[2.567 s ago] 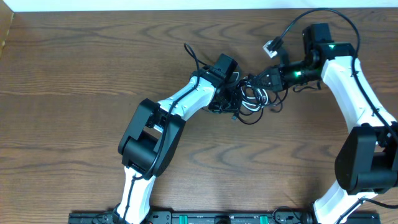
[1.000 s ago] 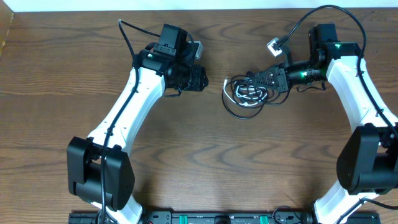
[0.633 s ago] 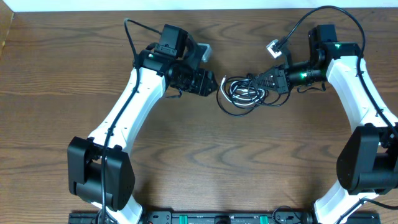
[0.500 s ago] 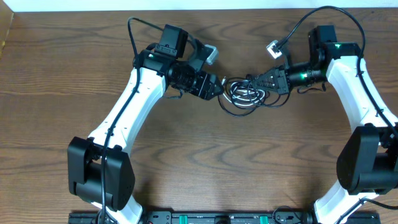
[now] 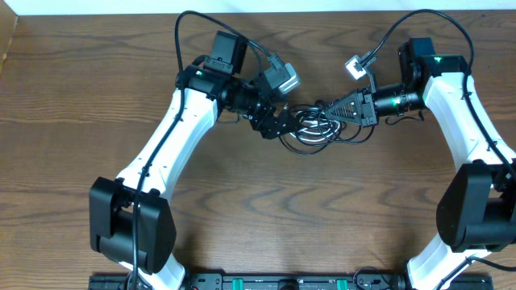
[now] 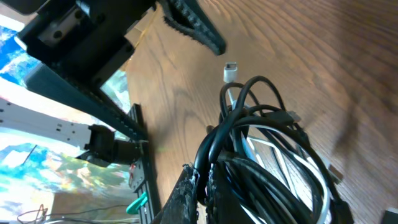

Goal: Untangle cables

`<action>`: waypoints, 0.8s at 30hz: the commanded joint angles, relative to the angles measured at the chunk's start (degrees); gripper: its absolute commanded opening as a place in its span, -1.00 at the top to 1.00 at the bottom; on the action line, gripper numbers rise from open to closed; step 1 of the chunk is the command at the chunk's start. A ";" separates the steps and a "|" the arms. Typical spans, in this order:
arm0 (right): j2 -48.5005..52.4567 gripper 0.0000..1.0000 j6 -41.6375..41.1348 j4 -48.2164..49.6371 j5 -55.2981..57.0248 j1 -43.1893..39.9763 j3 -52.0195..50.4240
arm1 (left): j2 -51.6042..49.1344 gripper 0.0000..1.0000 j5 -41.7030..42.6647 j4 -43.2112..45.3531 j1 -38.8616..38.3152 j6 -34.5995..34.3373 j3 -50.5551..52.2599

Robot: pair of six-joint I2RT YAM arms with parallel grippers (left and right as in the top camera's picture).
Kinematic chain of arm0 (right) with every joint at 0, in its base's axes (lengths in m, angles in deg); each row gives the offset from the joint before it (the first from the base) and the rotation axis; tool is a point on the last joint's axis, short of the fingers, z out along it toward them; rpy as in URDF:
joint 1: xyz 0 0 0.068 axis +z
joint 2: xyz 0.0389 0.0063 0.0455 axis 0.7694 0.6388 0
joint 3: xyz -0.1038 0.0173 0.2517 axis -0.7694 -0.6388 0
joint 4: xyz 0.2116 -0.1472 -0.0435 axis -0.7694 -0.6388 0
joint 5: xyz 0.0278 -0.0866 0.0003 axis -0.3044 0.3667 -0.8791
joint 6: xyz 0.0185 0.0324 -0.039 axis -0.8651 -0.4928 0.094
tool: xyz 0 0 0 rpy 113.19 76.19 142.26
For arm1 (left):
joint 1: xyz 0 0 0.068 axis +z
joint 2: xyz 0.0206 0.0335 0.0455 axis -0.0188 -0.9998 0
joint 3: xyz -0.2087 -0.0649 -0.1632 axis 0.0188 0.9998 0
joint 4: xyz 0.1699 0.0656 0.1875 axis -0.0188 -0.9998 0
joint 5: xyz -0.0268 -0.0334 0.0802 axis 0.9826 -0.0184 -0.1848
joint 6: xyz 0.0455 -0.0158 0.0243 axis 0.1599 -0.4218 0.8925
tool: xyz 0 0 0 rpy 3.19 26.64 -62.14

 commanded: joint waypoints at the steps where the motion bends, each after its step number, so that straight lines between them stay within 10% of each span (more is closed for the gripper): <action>1: -1.77 0.98 2.16 -0.15 -5.18 0.68 1.42 | -1.22 -0.79 -1.07 2.60 -1.60 3.06 -0.28; 12: -1.77 0.98 2.25 -0.98 -5.16 1.64 1.42 | -5.44 -0.78 -3.82 6.45 -4.11 2.78 -0.26; 17: -1.77 0.98 2.25 -1.03 -5.16 1.62 1.42 | -6.01 0.75 -3.82 3.34 -4.26 2.82 -0.26; 24: -1.77 0.99 2.29 -0.57 -5.14 0.83 1.42 | -6.01 0.84 -2.56 -2.01 -4.24 2.32 -0.26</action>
